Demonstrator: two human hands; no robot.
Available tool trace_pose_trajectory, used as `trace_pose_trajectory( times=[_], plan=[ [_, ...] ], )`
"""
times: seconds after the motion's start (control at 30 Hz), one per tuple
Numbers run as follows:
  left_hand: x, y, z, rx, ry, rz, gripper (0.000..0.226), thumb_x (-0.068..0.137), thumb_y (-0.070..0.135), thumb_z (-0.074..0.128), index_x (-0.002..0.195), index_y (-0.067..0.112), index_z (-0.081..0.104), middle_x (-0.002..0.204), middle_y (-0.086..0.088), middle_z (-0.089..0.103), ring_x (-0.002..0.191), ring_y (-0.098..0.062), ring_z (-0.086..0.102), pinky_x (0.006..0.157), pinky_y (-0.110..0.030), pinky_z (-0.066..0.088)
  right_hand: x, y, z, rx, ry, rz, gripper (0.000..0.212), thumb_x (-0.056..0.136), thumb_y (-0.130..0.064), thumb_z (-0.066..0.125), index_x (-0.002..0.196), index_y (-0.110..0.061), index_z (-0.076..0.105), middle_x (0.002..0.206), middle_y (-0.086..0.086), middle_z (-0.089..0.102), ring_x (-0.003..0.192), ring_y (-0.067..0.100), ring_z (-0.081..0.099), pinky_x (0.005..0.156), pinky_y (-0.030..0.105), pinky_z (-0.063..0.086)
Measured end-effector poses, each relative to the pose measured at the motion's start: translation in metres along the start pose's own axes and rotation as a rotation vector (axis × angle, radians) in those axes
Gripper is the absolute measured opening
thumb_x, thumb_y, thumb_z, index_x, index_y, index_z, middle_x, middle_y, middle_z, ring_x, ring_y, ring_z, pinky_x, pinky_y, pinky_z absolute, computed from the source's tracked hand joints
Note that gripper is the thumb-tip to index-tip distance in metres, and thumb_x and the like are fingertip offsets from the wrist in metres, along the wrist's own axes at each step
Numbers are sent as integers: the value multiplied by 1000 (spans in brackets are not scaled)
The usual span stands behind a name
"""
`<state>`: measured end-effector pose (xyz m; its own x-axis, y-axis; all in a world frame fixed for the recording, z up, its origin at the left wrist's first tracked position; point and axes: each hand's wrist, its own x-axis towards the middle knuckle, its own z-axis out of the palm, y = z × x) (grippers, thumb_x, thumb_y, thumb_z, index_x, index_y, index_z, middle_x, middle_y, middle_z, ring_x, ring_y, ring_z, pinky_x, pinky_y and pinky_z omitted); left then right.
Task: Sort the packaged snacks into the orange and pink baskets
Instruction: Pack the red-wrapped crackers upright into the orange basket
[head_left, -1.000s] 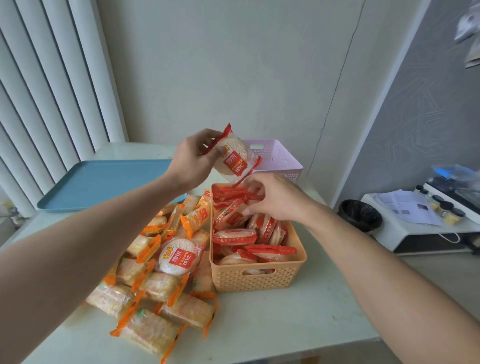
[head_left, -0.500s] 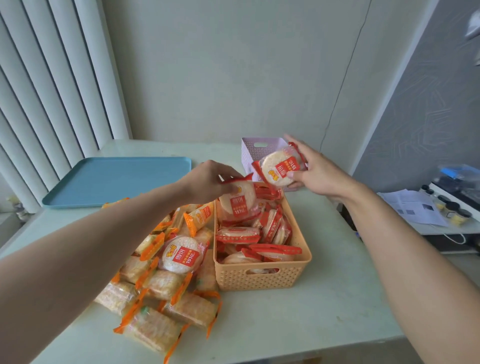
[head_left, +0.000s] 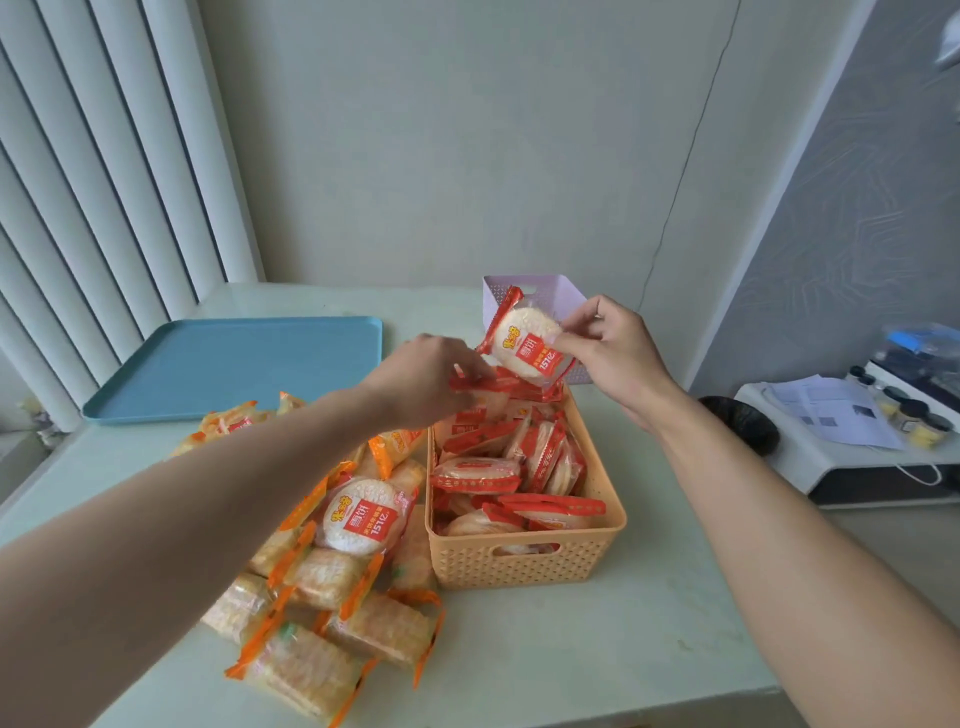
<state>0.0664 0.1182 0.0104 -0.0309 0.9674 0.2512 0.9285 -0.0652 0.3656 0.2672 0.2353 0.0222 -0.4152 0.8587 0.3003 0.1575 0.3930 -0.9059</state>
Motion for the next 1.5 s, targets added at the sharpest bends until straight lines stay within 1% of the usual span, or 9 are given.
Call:
trace_pose_trajectory(
  times=[0.2,0.33,0.43,0.63,0.9,1.03,1.2,1.37,1.5],
  plan=[
    [-2,-4,22,70,-100,-61,30,86,53,69,110,36,76,103,8,74,93,-17,66,82,-33,56,6,12,-2,-244,-244,-122,87,87,-1,71,134,-62,32,99,-6,61,90,22,68,85,37,55],
    [0,-1,26,146,-132,-83,61,78,65,31,87,28,78,93,0,73,91,-26,63,83,-41,55,6,19,1,-356,-286,-163,48,90,-1,68,122,-35,57,97,-15,58,77,24,66,84,46,56],
    [3,3,23,141,-9,-53,49,82,58,42,74,21,74,86,1,69,84,-23,62,75,-36,53,4,27,2,-386,-267,-140,31,88,-10,73,101,-34,58,94,-11,65,80,23,70,84,50,58],
    [7,33,27,198,-69,-16,24,79,60,65,77,37,67,90,12,71,85,-17,66,76,-33,55,4,31,-9,-552,-268,-219,43,82,-11,80,110,-31,55,88,-10,67,75,12,65,77,41,57],
    [13,47,38,405,-171,-86,47,77,70,59,99,31,74,98,3,68,89,-24,65,81,-38,56,7,25,-11,-750,-324,-327,38,72,-10,82,96,-31,60,100,-12,61,74,5,59,77,40,54],
    [9,56,45,274,-183,-147,38,81,49,59,100,19,72,97,-4,66,90,-31,65,74,-36,53,9,23,-10,-654,-288,-258,30,74,-14,86,89,-29,64,92,-16,66,69,-7,56,74,31,52],
    [3,46,49,22,-88,-238,28,77,37,69,61,14,67,58,0,57,61,-22,56,53,-30,38,12,20,-22,-567,-231,-217,14,80,-29,85,83,-33,72,85,-15,73,81,7,69,78,30,55],
    [-5,32,34,-404,69,-306,12,83,32,75,91,27,81,81,11,76,67,4,62,55,-7,42,18,13,-38,-453,-173,-144,15,78,-21,86,79,-24,72,76,-6,75,73,13,72,67,34,61],
    [-4,33,14,-911,253,-379,11,93,18,69,96,12,78,88,-6,78,72,-11,70,62,-18,54,21,14,-38,-452,-228,-125,19,78,-14,87,80,-23,71,73,-8,71,59,-1,63,60,24,54]
  ],
)
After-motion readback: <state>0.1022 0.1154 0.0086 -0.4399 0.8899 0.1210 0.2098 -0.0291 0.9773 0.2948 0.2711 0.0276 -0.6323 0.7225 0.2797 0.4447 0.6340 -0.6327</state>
